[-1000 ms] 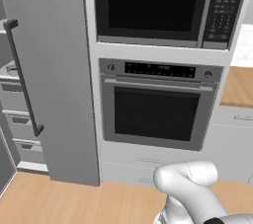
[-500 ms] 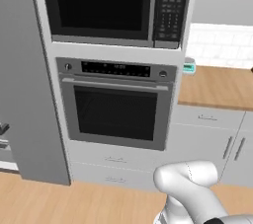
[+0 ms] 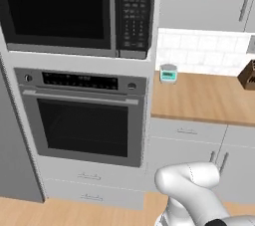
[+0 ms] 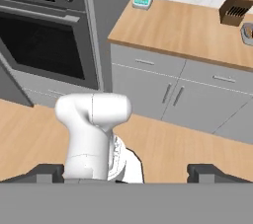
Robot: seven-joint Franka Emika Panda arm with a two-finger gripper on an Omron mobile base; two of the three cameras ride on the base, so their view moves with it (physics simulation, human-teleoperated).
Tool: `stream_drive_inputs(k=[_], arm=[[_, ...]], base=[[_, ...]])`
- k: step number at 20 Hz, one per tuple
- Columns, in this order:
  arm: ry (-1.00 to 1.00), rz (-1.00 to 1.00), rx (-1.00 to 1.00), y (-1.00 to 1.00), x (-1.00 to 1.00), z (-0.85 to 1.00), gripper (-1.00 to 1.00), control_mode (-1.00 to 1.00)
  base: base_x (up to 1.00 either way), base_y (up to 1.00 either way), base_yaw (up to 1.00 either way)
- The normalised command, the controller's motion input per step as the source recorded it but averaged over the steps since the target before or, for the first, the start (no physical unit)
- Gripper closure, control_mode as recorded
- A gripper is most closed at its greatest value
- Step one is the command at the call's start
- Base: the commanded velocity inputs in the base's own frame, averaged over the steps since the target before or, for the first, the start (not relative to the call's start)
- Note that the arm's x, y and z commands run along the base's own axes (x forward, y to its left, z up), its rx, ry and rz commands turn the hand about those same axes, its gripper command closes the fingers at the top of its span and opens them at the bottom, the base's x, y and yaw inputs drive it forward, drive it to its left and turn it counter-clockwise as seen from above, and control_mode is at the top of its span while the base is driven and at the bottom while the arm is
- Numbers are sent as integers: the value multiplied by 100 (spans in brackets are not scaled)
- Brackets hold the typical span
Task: Take the meat container that has the fish and place it on the second highest rack of the freezer. Then take the vegetable container that has the tomato and sweet potato and place it on the highest rack of the freezer.
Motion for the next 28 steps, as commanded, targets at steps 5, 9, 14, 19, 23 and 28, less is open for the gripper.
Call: stream_drive_inputs(k=[5,9,14,19,23,28], arm=[[0,0,0,0,0,0,-100,100],[0,0,0,0,0,0,-100,100],[0,0,0,0,0,0,-100,100],[0,0,0,0,0,0,-100,100],[0,-1,6,-22,13,0,-100,-100],[-3,-4,-1,-20,48,-1,-100,-100]], base=[[-23,-95,1],[-6,-100,2],[0,-100,4],[17,-71,-1],[0,0,0],[0,0,0]])
